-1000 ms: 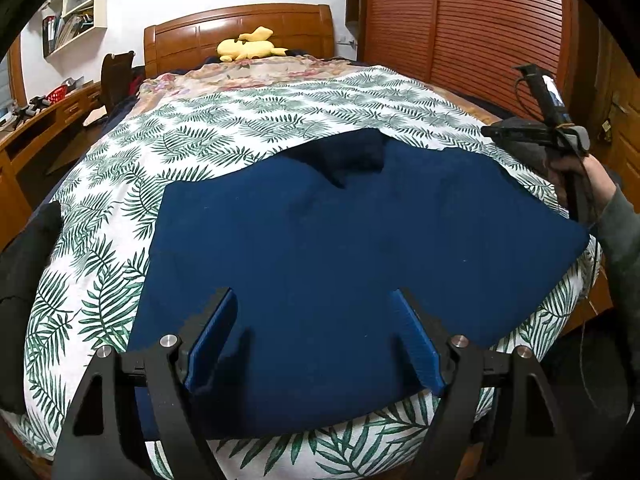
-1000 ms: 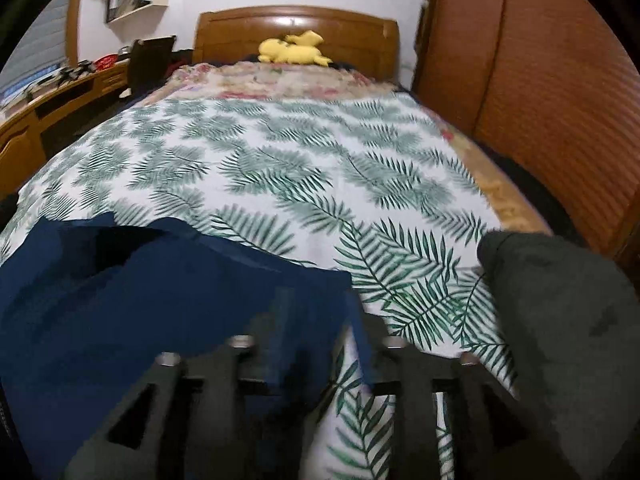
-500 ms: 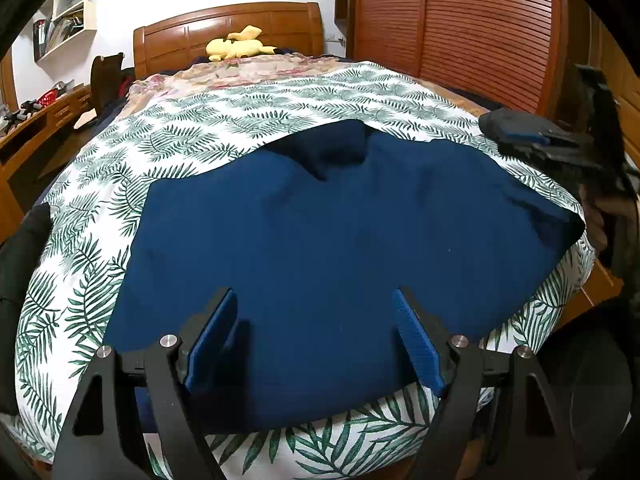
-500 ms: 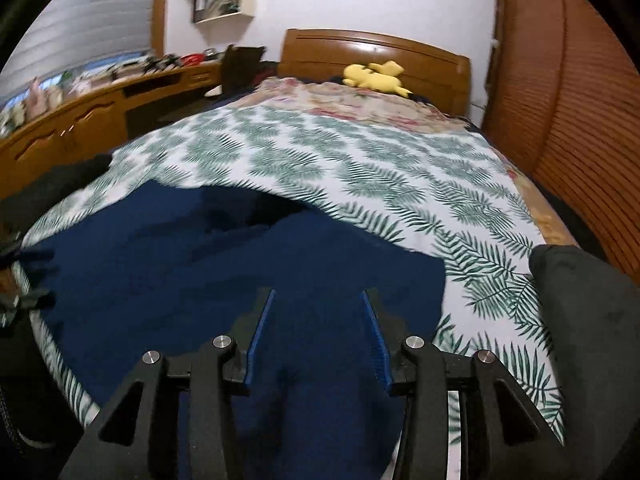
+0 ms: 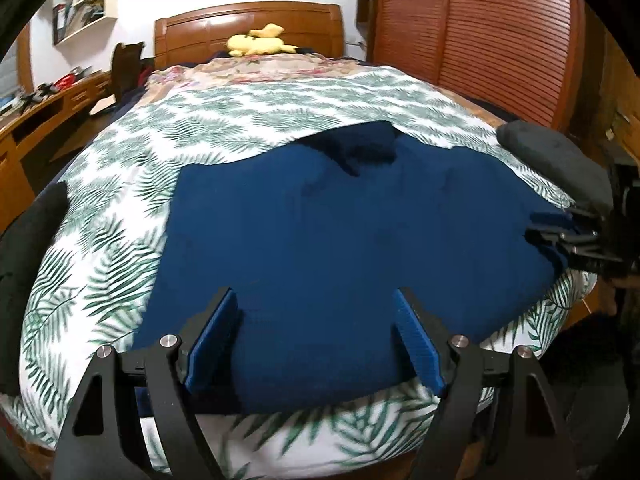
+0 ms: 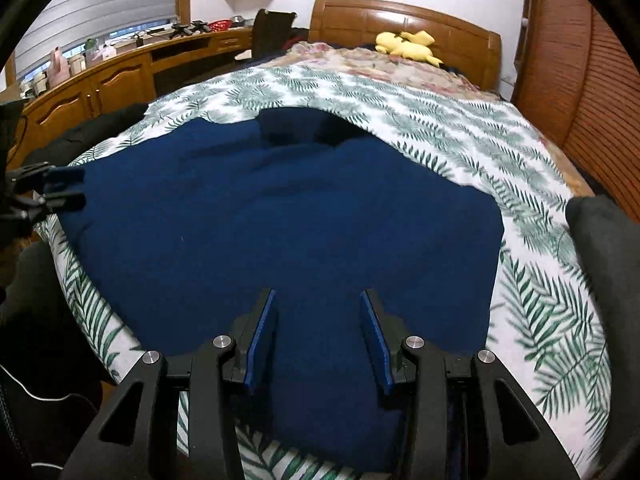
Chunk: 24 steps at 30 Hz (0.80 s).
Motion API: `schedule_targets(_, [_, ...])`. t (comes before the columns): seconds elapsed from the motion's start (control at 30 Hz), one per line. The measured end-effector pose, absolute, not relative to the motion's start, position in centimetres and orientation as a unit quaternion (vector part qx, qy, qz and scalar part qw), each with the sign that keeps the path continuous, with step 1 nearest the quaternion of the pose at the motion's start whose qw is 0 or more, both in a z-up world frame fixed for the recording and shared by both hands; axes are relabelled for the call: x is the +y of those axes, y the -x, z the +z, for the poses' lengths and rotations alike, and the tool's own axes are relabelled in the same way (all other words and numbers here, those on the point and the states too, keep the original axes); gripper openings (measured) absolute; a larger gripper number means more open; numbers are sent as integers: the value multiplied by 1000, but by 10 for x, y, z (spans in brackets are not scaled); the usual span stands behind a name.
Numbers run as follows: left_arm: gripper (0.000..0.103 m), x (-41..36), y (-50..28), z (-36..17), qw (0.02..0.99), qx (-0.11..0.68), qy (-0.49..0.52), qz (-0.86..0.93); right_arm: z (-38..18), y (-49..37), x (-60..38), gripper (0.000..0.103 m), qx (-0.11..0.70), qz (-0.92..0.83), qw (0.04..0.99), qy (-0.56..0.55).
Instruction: Fold large clothes
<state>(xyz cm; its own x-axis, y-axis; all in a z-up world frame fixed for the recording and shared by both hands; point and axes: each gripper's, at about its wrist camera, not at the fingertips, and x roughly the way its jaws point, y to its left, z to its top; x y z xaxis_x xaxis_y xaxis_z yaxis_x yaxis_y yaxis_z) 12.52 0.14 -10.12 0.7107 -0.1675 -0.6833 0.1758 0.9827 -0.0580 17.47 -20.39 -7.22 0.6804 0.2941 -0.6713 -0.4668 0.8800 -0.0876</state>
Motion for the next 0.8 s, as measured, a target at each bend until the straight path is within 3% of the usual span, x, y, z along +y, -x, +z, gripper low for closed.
schedule_targets(0.27, [80,47,-114,-100,930,366,8,-41,-85,-178,-203,46,344,192,913,104])
schedule_targets(0.37, [64,56,-110,-103,928,370,10,-39,-83,-177,-199,46,345,186,914,106])
schedule_targets(0.47, [56,63,-106,-107,927,372,21,-42,-78,-173,-196,46,342,182,915,109])
schedule_targets(0.8, [56,85,-97,-125,913,402,51,-42,-57,-152,-170,46,312,218,918,111])
